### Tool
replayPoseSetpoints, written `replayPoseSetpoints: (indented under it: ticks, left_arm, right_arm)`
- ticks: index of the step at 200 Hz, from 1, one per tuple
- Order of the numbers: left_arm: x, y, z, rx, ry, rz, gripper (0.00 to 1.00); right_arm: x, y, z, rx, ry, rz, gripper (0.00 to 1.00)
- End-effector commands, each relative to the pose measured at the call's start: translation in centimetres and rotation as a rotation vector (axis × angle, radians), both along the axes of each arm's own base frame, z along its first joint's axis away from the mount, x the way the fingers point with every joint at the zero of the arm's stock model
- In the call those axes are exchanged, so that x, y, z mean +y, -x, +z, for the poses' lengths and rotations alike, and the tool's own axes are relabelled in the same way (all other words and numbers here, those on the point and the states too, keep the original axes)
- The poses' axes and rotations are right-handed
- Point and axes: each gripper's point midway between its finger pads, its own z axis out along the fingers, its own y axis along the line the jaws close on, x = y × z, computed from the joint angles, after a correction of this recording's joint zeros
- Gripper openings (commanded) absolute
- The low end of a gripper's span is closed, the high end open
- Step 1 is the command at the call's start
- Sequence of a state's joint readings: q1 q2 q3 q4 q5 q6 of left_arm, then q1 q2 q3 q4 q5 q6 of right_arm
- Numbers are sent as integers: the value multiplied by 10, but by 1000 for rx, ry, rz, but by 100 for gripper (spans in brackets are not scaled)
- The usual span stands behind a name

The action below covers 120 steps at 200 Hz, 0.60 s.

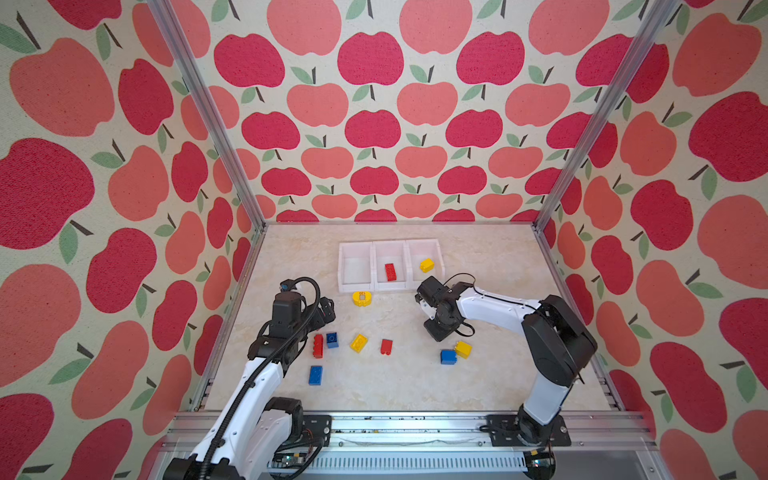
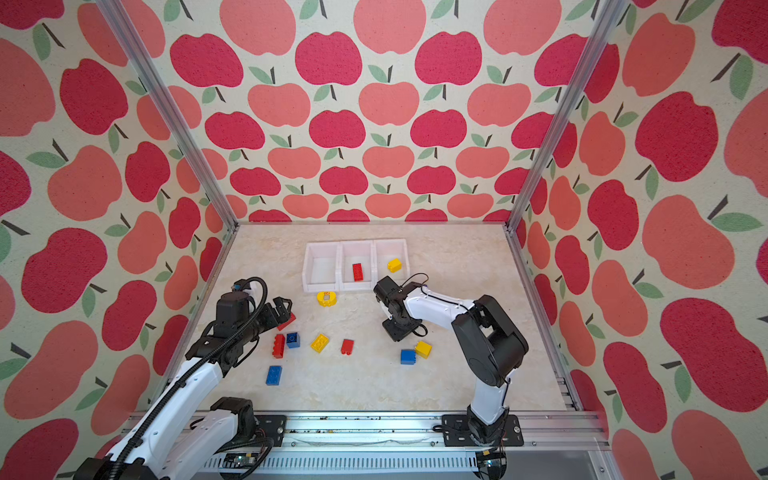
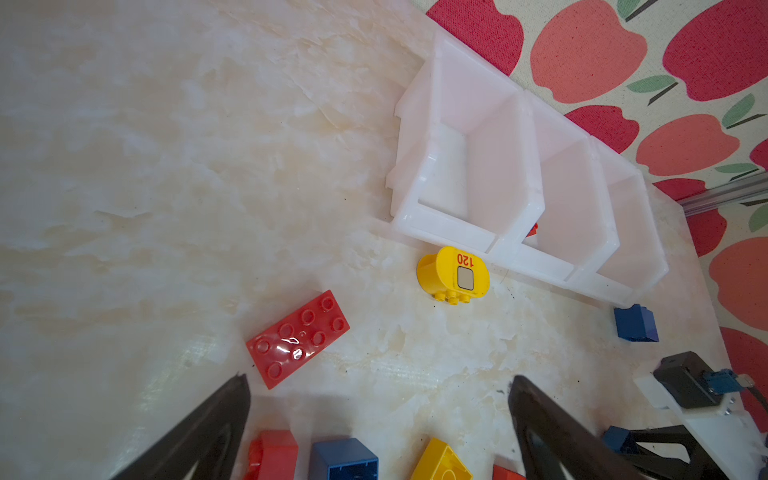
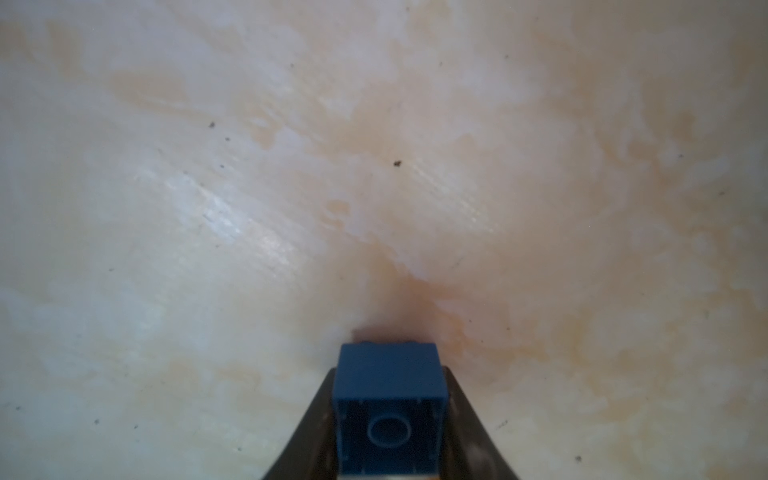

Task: Sort the legos into containers by color
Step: 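Carry the blue brick into the bin compartment nearest the left arm and release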

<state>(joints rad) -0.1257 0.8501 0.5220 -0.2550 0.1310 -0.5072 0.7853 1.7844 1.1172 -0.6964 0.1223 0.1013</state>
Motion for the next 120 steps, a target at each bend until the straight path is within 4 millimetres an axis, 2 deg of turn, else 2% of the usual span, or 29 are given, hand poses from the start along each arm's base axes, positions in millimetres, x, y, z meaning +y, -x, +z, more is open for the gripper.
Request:
replayPoseSetpoints:
  ticks: [1, 33, 68, 120]
  left_arm:
    - [3, 6, -7, 22, 0, 14, 99]
    - [4, 6, -6, 20, 2, 17, 99]
    - [4, 7, -6, 17, 3, 18, 99]
    - [4, 8, -4, 14, 6, 17, 99]
  right_arm:
    - [4, -1, 13, -12, -12, 0, 28]
    - [19, -7, 36, -44, -58, 4, 27]
    - [44, -15, 63, -82, -123, 23, 26]
    - [96, -33, 106, -152, -257, 60, 26]
